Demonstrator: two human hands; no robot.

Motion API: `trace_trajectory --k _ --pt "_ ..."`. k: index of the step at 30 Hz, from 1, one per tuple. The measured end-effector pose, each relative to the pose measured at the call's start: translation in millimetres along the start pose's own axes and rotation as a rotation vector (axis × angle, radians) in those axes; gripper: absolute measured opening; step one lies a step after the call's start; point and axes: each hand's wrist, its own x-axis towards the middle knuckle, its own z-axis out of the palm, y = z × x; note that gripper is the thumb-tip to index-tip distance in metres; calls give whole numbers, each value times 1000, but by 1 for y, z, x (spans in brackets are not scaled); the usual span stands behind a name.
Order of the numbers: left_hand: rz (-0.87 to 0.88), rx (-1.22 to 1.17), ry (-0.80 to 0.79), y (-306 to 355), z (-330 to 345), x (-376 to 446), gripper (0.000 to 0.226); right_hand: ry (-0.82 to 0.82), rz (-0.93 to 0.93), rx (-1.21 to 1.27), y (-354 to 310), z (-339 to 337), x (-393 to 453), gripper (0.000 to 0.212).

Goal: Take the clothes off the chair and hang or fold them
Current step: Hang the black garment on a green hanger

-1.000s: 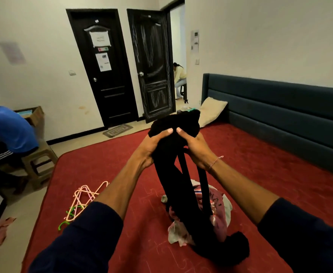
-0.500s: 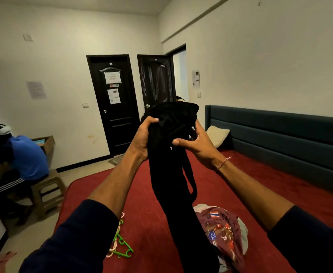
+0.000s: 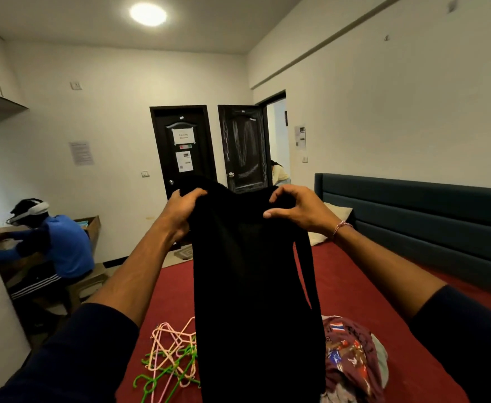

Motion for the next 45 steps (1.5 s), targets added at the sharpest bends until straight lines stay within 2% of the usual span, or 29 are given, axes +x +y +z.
trace_trajectory --k 3,6,9,11,13,16,19,21,24,27,32,34,36,40,42,45 --pt "45 54 26 13 -25 -11 22 -75 -35 -80 -12 -4 -1 48" --pt "91 146 23 24 -47 -21 21 -189 -55 -200 -27 -7 2 56" --pt "191 279 -43 30 -63 -28 31 -198 -99 -262 -35 -6 6 32" --pt "221 363 -31 33 -71 -32 29 -184 -104 -259 -37 -5 9 26" --pt "222 424 -25 35 -76 -36 25 -182 -130 -205 -40 -4 11 23" --pt "255 623 -68 43 -81 -40 20 -194 -105 39 -47 -5 9 18" --pt "243 798 -105 51 -83 -41 11 -302 -85 127 -48 -7 9 23" --pt "210 769 -104 57 -83 -42 14 -390 -111 67 -47 -8 13 31" --pt "155 519 -143 61 -77 -45 12 -487 -122 -63 -46 -8 19 42" --pt "100 303 -170 64 -60 -48 16 -600 -99 -50 -43 -9 23 23" --pt "70 353 -191 68 -35 -44 32 -714 -2 147 -49 6 29 12" --pt "93 444 -173 66 -28 -40 33 -783 -5 199 -58 16 28 15" --pt "102 597 -198 67 -20 -40 28 -763 -29 268 -66 24 28 29" --pt "33 791 -268 73 -6 -37 31 -573 -30 297 -82 41 37 66" --pt "14 814 -258 75 -5 -35 34 -503 9 323 -83 46 41 61" --pt "-26 808 -303 75 -2 -36 44 -498 22 420 -81 45 48 33"
